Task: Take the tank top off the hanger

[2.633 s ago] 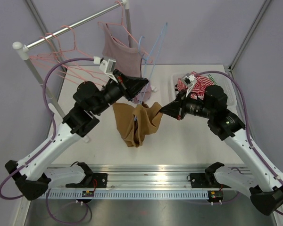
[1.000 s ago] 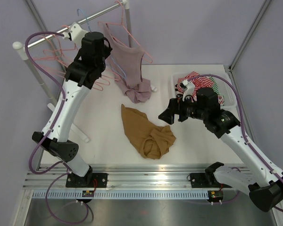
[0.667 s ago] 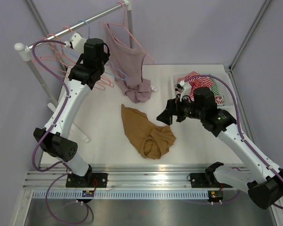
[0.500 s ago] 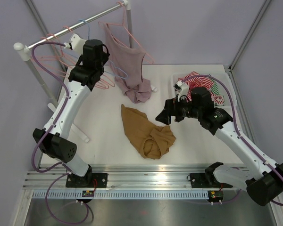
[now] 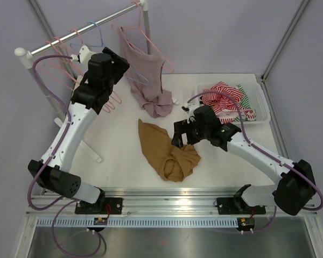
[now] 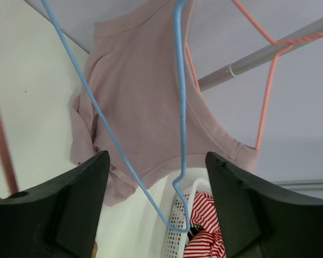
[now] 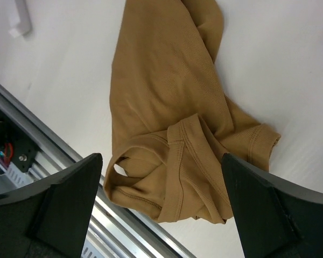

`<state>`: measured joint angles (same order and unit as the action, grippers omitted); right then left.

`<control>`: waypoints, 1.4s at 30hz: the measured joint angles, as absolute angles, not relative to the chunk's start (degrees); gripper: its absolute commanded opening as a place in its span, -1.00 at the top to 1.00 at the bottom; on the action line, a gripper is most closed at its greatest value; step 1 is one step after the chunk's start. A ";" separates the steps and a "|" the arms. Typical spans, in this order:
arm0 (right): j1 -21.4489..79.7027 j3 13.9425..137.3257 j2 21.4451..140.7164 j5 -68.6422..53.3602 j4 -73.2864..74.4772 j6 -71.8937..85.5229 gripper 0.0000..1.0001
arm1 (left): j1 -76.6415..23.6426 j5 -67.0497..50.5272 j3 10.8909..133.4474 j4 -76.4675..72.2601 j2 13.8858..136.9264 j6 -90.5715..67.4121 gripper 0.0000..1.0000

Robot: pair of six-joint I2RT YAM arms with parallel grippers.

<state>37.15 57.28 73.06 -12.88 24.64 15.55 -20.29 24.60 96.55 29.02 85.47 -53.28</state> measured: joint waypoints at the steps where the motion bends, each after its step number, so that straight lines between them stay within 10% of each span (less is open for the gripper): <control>1: 38.09 57.28 74.15 -11.75 24.51 15.55 -0.99 | -20.29 24.10 95.94 28.86 84.16 -53.10 -0.66; 3: 39.99 57.30 76.51 -9.63 23.77 15.55 -0.99 | -20.29 23.24 94.94 28.69 81.03 -52.58 -0.97; 19: 50.96 65.71 105.32 5.37 24.23 15.55 -0.93 | -20.29 11.79 91.15 26.20 57.80 -42.83 -0.98; 29: 52.62 67.94 106.74 7.20 23.99 15.70 1.00 | -20.32 12.51 82.26 34.96 38.59 -33.21 -0.98; 42: 52.12 70.06 92.33 20.49 30.55 15.07 1.00 | -20.29 17.39 53.78 40.84 20.03 -23.66 -0.98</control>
